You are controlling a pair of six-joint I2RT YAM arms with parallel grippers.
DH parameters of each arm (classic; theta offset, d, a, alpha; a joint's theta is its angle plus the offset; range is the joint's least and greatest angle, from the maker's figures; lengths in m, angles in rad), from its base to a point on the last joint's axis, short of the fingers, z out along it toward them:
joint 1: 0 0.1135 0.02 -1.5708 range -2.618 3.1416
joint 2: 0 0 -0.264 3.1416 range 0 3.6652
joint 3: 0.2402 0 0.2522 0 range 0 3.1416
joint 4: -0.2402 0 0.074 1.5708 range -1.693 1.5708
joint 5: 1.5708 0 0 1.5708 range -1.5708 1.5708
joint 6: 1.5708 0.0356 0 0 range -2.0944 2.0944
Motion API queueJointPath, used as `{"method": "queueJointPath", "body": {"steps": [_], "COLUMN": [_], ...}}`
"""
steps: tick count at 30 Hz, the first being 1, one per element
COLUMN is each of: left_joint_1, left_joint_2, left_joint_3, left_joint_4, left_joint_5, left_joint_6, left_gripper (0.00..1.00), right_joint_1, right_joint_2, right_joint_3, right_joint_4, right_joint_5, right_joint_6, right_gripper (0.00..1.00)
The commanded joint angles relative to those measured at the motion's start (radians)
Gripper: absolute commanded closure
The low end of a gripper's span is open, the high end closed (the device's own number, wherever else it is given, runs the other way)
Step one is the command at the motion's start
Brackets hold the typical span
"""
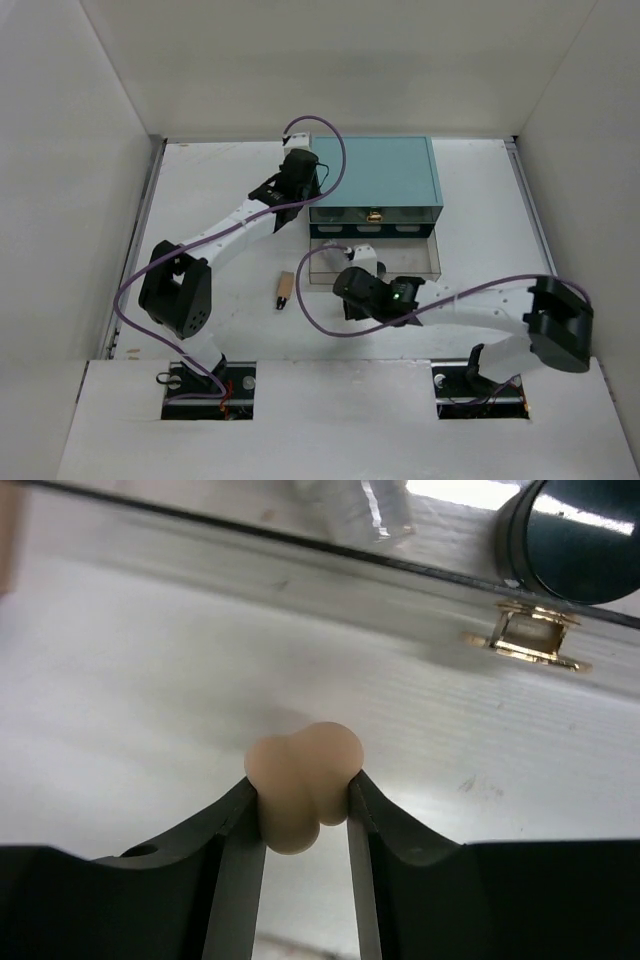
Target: Organize the makeup
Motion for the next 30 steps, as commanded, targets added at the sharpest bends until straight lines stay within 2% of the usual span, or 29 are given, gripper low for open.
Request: {"method": "queueJointPath", "body": {"steps": [1,5,12,15,17,20,24,27,30], "left_joint_1": [-0.051,-0.054,-0.057,-0.057,-0.056,-0.051,-0.05,-0.048,-0.044], "left_joint_2": [0.064,0.07,0.072,0.064,0.059,0.053,0.052,0.052,0.049], "left_joint_3": [-0.016,-0.015,-0.013,-0.012,-0.01,-0.01,-0.012,-0.012,-0.013], "left_joint_4": [-0.159,-0.159,-0.159,-0.16,-0.16,-0.16,-0.162,-0.162,-0.165], "left_joint_5": [0.104,0.104,0.095,0.093,0.093,0.087,0.085,0.091,0.093], "left_joint_6": [0.005,0.003,0.002,0.002,0.002,0.0,0.0,0.0,0.005], "left_gripper": [0.85,0.85,0.85,0.85,0.85,0.85,0.85,0.85,0.85], "right_joint_1": [0.024,-0.069,-0.269,-0.291,-0.269,-0.2,-0.075,0.03,0.079], "right_joint_2": [-0.154,-0.205,-0.033,0.025,0.021,-0.022,-0.059,0.008,0.106], "right_joint_3": [0.066,0.095,0.176,0.245,0.272,0.269,0.236,0.271,0.344], "right_joint_4": [-0.025,0.018,0.138,0.12,0.104,0.1,0.104,0.096,0.119], "right_joint_5": [0.017,0.008,-0.001,0.011,0.017,0.023,-0.006,-0.035,-0.02], "right_joint_6": [-0.056,-0.174,-0.314,-0.354,-0.38,-0.409,-0.403,-0.345,-0.305], "right_gripper": [0.61,0.58,0.49,0.29,0.14,0.07,0.06,0.05,0.05]}}
